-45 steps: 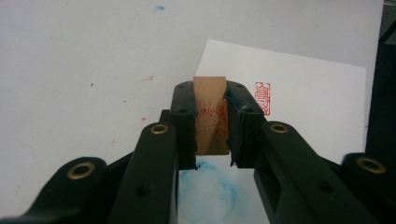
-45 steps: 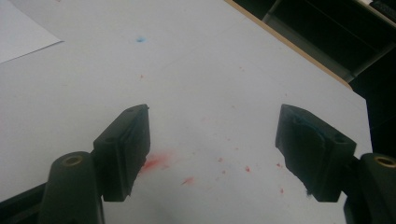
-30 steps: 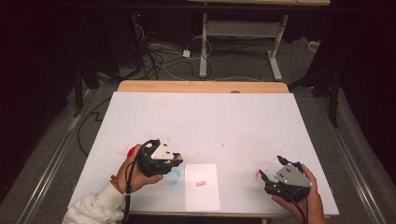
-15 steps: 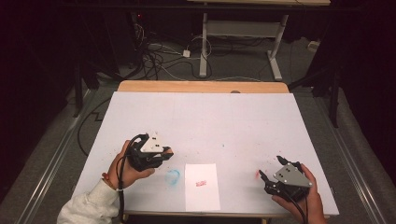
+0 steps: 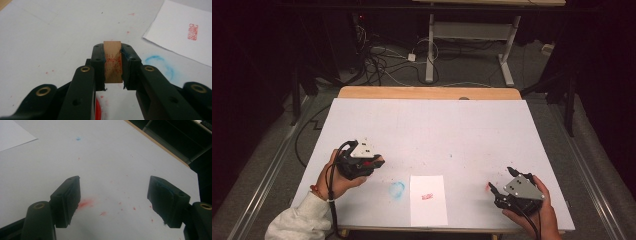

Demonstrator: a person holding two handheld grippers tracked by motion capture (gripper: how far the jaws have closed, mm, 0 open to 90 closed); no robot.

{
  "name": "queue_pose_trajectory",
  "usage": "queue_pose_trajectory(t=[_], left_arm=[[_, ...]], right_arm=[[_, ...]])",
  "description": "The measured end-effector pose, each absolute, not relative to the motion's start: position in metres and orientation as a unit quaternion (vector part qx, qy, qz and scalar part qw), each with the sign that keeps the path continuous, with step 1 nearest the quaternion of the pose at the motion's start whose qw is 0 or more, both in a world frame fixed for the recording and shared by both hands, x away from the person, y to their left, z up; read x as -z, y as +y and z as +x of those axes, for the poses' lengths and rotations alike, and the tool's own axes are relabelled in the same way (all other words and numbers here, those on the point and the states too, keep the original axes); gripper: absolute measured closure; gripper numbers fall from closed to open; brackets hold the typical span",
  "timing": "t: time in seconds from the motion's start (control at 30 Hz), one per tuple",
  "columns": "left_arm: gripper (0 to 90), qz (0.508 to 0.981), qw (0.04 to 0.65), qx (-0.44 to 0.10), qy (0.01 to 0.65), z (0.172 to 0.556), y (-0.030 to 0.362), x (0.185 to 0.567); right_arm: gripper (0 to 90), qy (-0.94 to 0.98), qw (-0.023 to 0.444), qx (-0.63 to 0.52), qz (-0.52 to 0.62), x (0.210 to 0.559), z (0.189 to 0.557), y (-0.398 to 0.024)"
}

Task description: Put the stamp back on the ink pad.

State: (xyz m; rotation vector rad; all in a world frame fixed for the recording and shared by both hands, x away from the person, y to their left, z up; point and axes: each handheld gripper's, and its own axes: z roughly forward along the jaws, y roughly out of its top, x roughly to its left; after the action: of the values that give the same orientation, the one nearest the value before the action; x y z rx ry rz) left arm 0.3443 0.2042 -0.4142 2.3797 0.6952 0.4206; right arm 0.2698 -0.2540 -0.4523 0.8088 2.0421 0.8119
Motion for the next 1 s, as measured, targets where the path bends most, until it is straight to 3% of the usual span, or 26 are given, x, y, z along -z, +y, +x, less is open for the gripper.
queue_pose_trajectory(t=[0.5,1.0], left_arm=[[73.5,0.894,0.275,-0.147,0.322,0.359,0.241,0.434],[73.4,0.898,0.241,-0.131,0.345,0.369,0.251,0.452]], right_arm=[[27.1,0.806,0.387,-0.316,0.318,0.453,0.270,-0.254],[27.1,0.809,0.386,-0.312,0.317,0.454,0.271,-0.253]])
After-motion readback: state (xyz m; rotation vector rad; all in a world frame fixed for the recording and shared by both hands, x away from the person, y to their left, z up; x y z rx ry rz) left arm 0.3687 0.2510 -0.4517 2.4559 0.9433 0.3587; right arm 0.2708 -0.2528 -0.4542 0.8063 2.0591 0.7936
